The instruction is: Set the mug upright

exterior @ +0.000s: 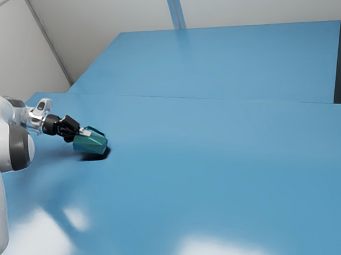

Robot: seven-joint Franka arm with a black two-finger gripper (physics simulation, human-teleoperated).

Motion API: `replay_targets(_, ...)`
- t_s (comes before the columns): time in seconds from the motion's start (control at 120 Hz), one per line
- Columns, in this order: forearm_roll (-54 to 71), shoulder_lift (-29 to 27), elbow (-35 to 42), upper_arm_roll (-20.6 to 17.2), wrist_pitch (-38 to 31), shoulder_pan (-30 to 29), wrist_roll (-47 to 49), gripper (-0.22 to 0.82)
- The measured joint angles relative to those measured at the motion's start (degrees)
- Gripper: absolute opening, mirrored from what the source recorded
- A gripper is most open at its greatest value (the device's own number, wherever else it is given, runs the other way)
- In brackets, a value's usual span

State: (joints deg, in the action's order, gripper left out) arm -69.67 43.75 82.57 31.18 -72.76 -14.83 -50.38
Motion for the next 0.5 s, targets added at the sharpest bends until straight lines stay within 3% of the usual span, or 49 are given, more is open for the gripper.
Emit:
replay_targets(0.142,1.4,-4.0,-1.6,1.0,0.2,3.3,0.4,-0.16)
replay_targets(0.275,14.0,-12.2,-2.0,0.1,-5.5,7.9,0.8,-0.16)
replay_targets(0.342,22.1,-15.2,-1.9,-2.1,-9.4,9.3,1.1,-0.16)
replay_targets(0.5,43.0,-22.2,1.9,-13.2,-21.0,11.2,4.2,-0.17)
